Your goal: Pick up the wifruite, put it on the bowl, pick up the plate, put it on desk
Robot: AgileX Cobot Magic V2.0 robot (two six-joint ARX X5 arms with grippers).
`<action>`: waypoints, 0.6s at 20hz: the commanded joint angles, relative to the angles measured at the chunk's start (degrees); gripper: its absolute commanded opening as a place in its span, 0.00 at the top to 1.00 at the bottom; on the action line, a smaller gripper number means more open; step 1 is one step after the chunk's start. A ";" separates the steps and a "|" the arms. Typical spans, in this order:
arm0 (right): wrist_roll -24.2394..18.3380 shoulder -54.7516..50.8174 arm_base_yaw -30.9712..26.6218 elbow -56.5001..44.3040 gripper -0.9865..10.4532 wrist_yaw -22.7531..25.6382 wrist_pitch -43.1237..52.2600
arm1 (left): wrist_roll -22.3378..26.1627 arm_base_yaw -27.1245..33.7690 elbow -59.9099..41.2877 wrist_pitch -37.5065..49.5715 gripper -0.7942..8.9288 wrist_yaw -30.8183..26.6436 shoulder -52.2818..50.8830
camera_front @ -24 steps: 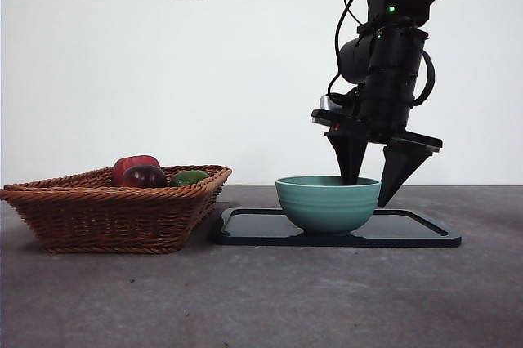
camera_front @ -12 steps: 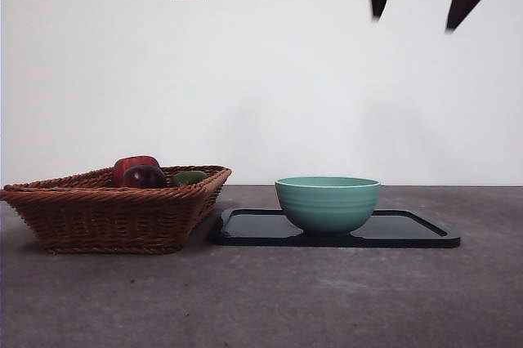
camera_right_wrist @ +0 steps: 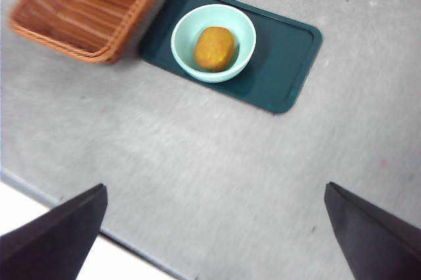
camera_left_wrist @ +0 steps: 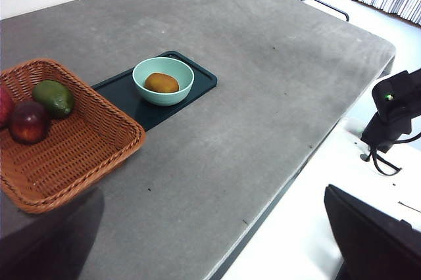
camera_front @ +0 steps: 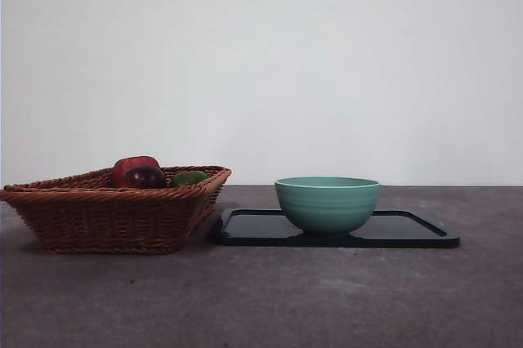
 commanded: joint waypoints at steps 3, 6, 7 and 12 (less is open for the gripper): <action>3.26 -13.49 0.55 -8.11 0.43 0.07 0.22 | -0.11 -0.63 0.68 1.40 0.37 -0.35 0.02; 3.58 -21.31 0.52 -13.66 0.43 -0.24 0.22 | -0.11 -0.63 0.68 1.49 0.37 -0.35 0.02; 3.72 -22.88 0.52 -14.71 0.43 -0.50 0.20 | -0.11 -0.63 0.68 1.49 0.37 -0.35 0.02; 2.82 -26.62 0.55 -16.04 0.43 -1.70 0.81 | -0.63 -0.63 0.68 1.64 0.37 -0.35 0.02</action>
